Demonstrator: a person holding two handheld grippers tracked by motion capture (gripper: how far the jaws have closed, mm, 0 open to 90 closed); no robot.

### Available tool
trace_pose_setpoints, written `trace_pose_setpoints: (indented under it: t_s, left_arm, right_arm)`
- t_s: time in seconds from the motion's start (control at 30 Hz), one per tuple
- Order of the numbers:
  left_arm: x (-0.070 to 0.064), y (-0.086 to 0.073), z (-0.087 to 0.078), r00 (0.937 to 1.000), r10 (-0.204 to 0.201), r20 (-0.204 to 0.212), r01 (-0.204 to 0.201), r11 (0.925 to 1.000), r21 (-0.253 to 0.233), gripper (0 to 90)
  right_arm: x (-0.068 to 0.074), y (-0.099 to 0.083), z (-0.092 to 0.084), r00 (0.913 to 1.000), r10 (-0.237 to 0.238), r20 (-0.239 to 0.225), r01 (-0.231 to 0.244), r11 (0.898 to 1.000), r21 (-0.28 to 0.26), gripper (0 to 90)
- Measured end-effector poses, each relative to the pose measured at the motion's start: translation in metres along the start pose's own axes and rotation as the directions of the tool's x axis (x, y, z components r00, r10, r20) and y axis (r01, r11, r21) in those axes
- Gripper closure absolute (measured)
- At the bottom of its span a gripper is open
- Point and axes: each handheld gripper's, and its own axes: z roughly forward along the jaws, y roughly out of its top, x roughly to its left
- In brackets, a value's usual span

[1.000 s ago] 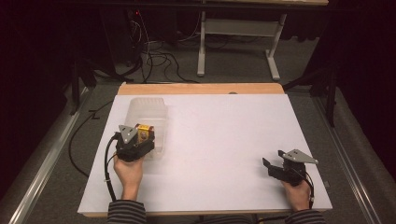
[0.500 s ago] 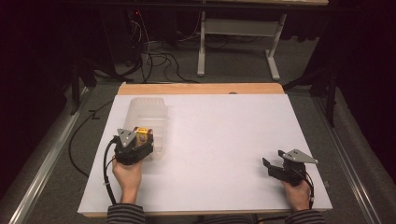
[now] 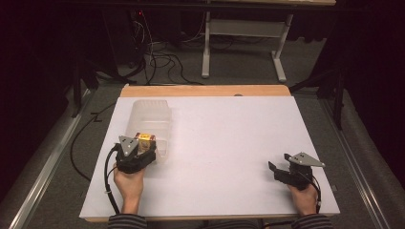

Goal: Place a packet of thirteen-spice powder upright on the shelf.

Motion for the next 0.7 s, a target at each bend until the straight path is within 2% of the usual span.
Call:
trace_pose_setpoints:
  t_s: [0.2, 0.53, 0.7]
  left_arm:
    - [0.0002, -0.0017, -0.0033, 1.0000, -0.003, 0.008, 0.003, 1.0000, 0.002, 31.8]
    - [-0.0014, 0.0003, -0.0042, 0.9998, -0.001, 0.019, 0.001, 1.0000, 0.009, 25.1]
    - [-0.0020, 0.0037, -0.0059, 1.0000, 0.001, 0.009, -0.001, 1.0000, -0.001, 22.1]
  right_arm:
    - [0.0007, 0.0002, 0.0000, 1.0000, 0.006, 0.000, -0.006, 1.000, 0.006, 27.4]
    - [0.0005, 0.0001, -0.0001, 1.0000, 0.006, 0.000, -0.006, 1.000, 0.004, 27.4]
    - [0.0001, 0.0000, -0.0001, 1.0000, 0.001, -0.001, -0.001, 1.000, 0.002, 27.4]
